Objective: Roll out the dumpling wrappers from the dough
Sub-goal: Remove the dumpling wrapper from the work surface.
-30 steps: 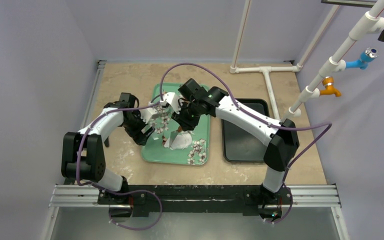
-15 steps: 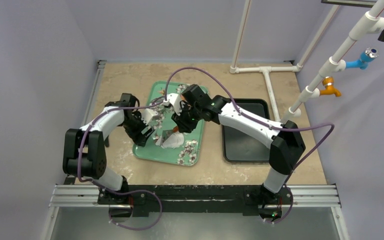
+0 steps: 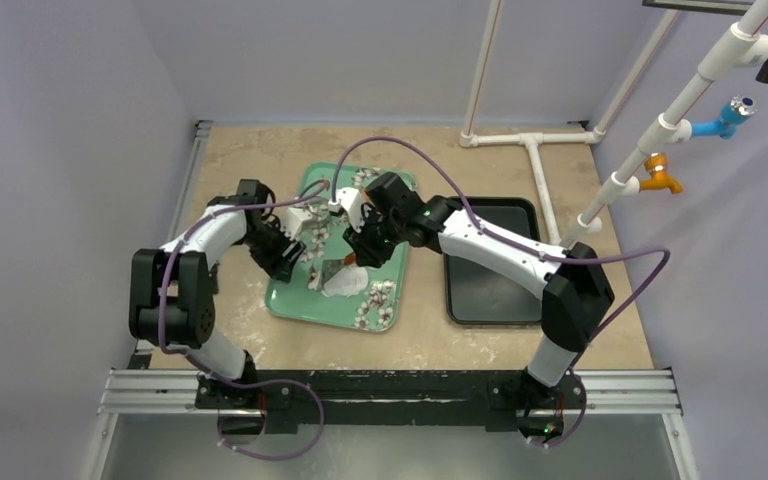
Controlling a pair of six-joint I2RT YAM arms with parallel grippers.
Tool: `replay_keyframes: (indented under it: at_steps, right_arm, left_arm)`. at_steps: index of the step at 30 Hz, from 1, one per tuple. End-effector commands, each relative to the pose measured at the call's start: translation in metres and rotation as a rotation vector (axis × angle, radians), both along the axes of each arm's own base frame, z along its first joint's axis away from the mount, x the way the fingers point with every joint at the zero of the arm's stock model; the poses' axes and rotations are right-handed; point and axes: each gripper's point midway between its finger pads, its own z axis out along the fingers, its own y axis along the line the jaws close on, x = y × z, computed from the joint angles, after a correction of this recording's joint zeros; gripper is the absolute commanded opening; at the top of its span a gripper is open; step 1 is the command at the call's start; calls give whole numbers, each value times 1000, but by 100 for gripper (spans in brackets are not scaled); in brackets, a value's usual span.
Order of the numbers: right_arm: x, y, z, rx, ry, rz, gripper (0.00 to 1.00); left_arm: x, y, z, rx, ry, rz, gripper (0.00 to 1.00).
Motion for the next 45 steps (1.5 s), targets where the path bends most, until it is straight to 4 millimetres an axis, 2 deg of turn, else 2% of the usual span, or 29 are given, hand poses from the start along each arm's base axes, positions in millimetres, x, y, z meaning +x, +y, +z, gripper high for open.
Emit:
replay_keyframes:
  at_steps: [1,5,11,13,20,25,28,34,41,45]
  right_arm:
    - [4,1,5,13,-38,-26,0]
    - [4,3,4,15,-39,-20,0]
    - [1,20,7,40,-48,9,0]
    - [1,28,10,51,-56,23,0]
    - [-2,48,10,104,-49,50,0]
    - [0,40,25,94,-82,35,0]
    - [0,29,33,59,-106,26,0]
    - [-13,10,35,-15,-88,65,0]
    - [-26,12,56,25,-86,114,0]
    - [-33,25,61,92,-64,156,0]
  left_arm:
    - [26,12,13,-27,-63,89,60]
    - [30,27,17,-11,-94,130,55]
    - [15,25,-7,-15,25,110,40]
    - [14,23,-7,-26,34,101,36]
    - [12,22,-8,-26,41,92,34]
    - [12,21,-7,-31,39,92,34]
    - [11,21,-7,-32,39,91,34]
    - [11,21,-6,-35,36,87,34]
    - [11,20,-5,-36,35,85,34]
    - [13,18,0,-53,13,78,34]
